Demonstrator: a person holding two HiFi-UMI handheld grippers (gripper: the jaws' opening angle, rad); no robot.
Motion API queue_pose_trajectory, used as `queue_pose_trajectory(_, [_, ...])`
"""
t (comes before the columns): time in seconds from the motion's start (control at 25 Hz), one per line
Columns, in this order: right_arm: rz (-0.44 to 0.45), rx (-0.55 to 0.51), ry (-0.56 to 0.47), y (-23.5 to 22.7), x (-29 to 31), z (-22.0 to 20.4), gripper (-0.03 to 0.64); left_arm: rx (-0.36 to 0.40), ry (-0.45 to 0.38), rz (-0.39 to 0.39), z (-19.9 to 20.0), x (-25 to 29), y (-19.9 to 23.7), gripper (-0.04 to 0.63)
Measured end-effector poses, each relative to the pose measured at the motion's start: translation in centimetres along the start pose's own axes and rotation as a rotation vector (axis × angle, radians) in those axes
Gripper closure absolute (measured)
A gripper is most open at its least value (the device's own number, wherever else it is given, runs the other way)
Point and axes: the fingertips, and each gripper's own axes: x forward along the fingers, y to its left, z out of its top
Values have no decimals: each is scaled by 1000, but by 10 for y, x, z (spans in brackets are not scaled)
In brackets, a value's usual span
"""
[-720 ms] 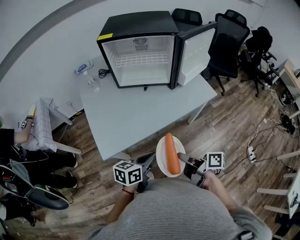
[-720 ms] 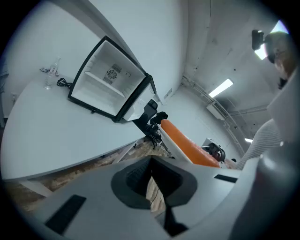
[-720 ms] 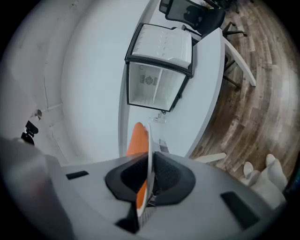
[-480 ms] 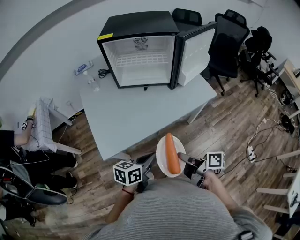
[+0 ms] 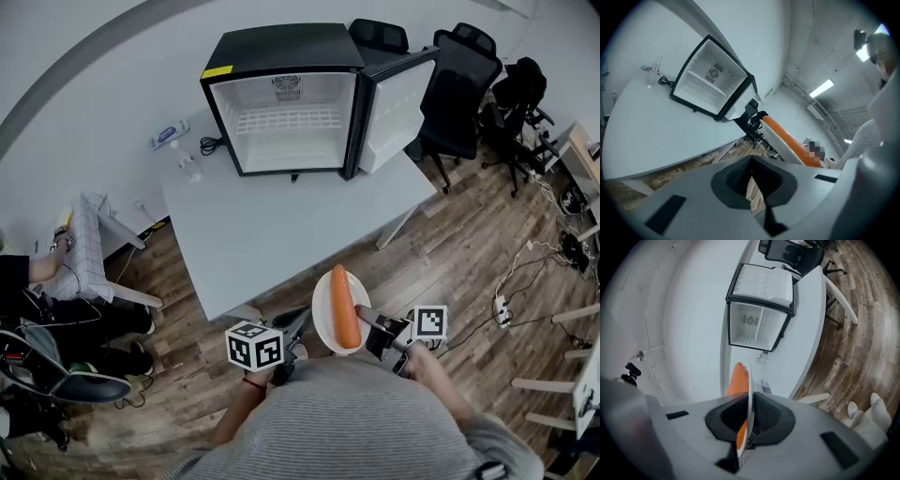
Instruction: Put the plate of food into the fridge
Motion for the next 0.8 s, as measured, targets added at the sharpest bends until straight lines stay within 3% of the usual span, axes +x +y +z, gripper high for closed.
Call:
queue_pose_trajectory(0.36, [32,-26,-12,8,11,1,584,-2,-1,-9,2,-6,6,584])
queue_pose_trajectory(0.8, [-25,-32,-46,13,35,3,584,-4,-5,-14,11,-25,30,584])
